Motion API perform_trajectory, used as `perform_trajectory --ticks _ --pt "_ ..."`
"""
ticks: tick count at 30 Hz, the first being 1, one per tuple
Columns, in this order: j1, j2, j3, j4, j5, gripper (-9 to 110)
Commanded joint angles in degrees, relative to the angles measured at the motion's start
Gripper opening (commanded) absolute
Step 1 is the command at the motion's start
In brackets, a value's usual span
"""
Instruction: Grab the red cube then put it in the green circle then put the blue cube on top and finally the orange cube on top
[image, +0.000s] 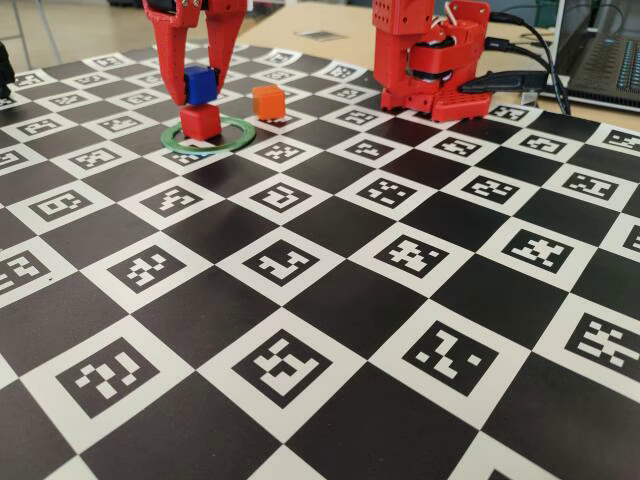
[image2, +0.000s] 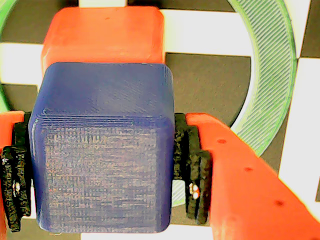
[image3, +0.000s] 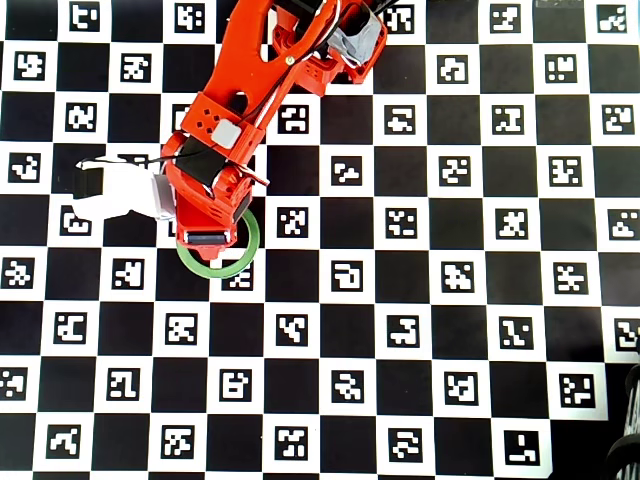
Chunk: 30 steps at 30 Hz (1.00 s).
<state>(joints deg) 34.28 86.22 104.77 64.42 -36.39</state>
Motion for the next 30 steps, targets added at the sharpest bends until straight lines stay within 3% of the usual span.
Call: perform_trajectory --ticks 1,18,26,30 --pt "-0.18 1.32 -0.79 -0.62 0.35 10" --pt "-0.35 1.14 0.18 -1.58 0.62 11" --pt "0.26 2.55 0.88 -1.85 0.88 34" --pt "0.35 3.43 1.41 -2.20 0.88 38"
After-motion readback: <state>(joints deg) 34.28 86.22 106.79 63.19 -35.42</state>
